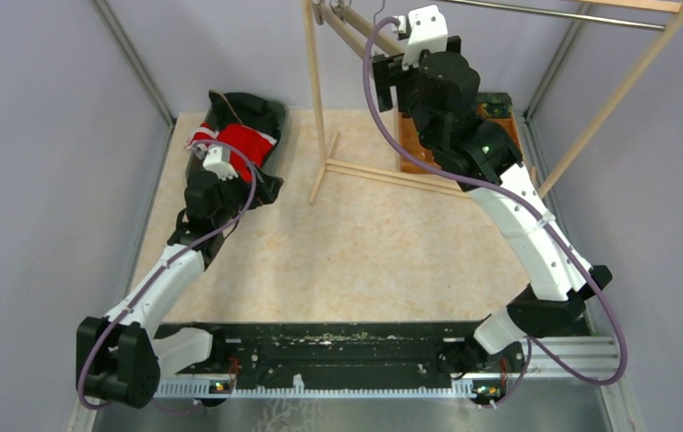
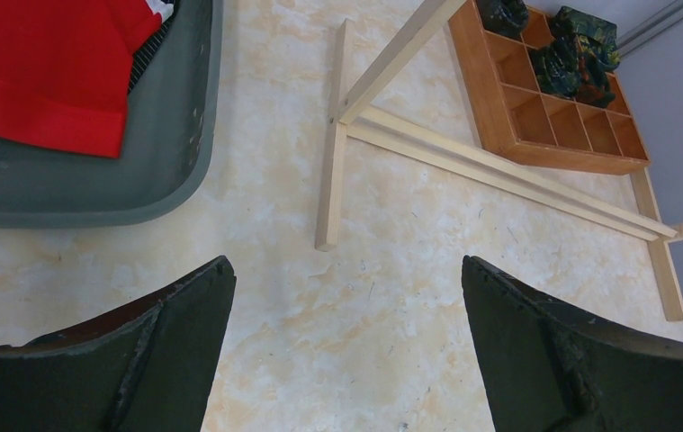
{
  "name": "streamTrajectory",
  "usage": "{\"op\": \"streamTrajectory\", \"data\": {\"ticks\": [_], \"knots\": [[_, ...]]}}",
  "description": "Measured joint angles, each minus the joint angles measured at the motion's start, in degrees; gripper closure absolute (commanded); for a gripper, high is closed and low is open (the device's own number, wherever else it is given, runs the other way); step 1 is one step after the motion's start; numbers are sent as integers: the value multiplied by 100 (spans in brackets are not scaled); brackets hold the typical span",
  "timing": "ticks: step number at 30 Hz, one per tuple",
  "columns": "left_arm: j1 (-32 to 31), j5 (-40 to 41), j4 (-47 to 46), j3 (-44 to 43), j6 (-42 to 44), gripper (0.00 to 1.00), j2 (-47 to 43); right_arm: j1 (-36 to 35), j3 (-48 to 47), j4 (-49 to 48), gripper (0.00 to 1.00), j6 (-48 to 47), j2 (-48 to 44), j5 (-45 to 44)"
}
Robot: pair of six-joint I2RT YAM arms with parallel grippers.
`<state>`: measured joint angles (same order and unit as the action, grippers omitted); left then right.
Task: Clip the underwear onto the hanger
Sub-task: Pick up the hanger from the clothesline.
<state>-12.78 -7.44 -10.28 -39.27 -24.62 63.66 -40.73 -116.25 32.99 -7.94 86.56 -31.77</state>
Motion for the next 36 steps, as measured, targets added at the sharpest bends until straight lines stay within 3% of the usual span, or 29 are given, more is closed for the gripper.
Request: {"op": "streamTrajectory", "data": {"ticks": [13, 22, 36], "knots": [[0, 20, 2, 2, -2, 0, -101, 76, 35, 92, 18, -173, -120, -330], [0, 44, 2, 2, 0, 0, -101, 695, 33, 92, 21, -122, -111, 205], [0, 44, 0, 2, -2, 0, -55, 743, -68, 83, 27, -164, 195, 750]]}}
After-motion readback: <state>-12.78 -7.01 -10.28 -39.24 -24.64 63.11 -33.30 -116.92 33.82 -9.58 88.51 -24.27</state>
